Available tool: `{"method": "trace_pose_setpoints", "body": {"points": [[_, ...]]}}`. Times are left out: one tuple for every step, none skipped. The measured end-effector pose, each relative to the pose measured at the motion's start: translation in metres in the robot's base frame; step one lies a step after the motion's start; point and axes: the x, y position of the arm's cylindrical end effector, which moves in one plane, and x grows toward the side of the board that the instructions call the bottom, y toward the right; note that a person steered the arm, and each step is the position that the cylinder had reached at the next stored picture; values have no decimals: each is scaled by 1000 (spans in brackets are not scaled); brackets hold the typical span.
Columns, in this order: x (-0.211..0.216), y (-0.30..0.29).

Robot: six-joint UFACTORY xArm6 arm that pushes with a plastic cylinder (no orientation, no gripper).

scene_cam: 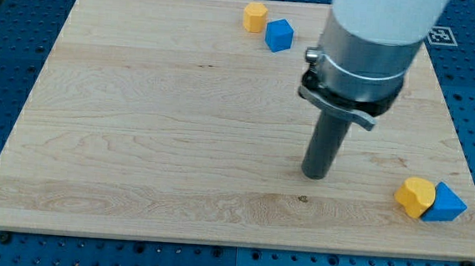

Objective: Move the yellow hexagon top of the blue triangle

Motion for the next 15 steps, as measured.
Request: {"method": "trace_pose_setpoints", "body": {"points": [[0,-1],[0,-1],[-16,-60],[-46,-165],[-105,-252],[-190,-269],[-234,-237],[-234,-164],[-270,-147],[-320,-145],[-316,-96],[-261,-22],[-202,41],[-180,58],[-223,36]]}}
